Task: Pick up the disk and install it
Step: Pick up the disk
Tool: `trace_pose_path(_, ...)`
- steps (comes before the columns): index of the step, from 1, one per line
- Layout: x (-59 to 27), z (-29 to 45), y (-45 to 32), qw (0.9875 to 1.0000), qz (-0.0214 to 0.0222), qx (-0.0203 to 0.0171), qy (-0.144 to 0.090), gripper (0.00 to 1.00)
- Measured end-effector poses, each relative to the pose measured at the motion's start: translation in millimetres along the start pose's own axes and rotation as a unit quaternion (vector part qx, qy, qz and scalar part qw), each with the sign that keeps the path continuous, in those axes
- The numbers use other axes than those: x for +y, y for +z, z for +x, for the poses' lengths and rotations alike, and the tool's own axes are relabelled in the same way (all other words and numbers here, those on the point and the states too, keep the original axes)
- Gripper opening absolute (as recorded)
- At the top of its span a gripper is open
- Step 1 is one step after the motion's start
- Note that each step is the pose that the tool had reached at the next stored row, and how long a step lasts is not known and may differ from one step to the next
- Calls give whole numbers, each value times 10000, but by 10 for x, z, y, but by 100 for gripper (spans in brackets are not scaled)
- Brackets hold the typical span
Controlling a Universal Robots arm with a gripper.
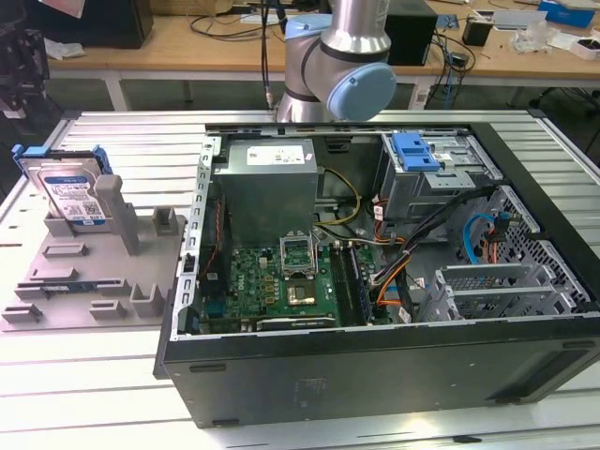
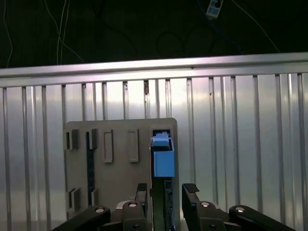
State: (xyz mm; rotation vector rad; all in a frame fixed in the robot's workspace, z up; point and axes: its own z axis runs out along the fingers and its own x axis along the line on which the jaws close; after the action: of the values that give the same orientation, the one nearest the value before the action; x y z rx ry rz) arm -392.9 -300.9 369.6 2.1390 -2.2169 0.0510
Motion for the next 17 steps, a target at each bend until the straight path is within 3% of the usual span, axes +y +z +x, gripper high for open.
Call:
trace_pose_path(2,56,0,25,10000,16,0,-34,42)
trace_pose_path(8,75,-4,103,10000,61,-1,-58,42)
trace_pose_path(17,75,10,192,10000,64,0,-62,42)
